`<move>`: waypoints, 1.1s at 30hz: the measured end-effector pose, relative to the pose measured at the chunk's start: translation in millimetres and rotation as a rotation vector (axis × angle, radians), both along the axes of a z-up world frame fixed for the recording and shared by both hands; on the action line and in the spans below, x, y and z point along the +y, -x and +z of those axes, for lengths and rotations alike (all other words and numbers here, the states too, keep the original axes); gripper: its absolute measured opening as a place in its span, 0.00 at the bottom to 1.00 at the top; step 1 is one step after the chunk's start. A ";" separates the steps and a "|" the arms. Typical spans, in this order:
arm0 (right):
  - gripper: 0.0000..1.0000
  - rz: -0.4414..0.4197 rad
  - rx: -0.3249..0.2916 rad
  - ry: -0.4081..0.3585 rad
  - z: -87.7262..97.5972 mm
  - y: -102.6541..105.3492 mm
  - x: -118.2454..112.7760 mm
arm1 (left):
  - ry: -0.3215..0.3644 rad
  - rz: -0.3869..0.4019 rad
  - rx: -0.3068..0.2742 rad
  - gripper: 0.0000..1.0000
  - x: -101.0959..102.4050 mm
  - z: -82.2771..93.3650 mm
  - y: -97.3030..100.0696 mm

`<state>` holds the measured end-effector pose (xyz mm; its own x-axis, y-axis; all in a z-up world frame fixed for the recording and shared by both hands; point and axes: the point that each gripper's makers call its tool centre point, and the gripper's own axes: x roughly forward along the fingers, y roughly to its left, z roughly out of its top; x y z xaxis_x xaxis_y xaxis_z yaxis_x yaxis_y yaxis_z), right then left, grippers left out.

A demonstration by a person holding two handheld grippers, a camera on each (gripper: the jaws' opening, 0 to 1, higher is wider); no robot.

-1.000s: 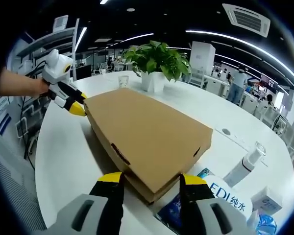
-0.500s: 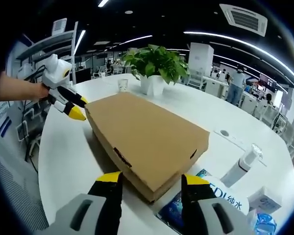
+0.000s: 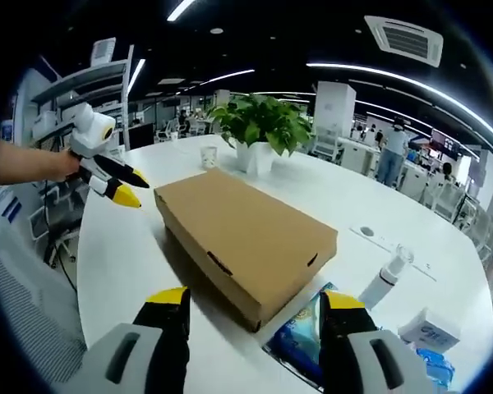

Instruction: Operate the shoe box by opening the lid, removing the specified soft item, and placing it in the target area until the item is outside and the box remains undamaged.

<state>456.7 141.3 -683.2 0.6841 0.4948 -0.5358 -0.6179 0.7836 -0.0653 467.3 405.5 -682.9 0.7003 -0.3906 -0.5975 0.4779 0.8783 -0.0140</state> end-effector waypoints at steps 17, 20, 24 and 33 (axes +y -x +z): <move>0.81 -0.038 -0.026 0.040 8.0 51.9 -54.3 | 0.035 -0.041 -0.103 0.65 -23.7 27.7 38.8; 0.84 -0.059 -0.023 0.041 8.1 64.5 -67.4 | 0.055 -0.048 -0.112 0.67 -29.1 30.8 47.3; 0.87 -0.092 -0.010 0.037 8.0 79.2 -82.1 | 0.060 -0.064 -0.121 0.70 -35.9 32.2 60.6; 0.93 -0.230 0.003 0.011 10.8 113.9 -122.0 | 0.088 -0.058 -0.121 0.75 -42.2 34.3 91.5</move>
<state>342.8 19.2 -672.4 0.7767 0.3199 -0.5426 -0.4228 0.9033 -0.0728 375.8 363.3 -648.7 0.7396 -0.4800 -0.4719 0.5309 0.8469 -0.0293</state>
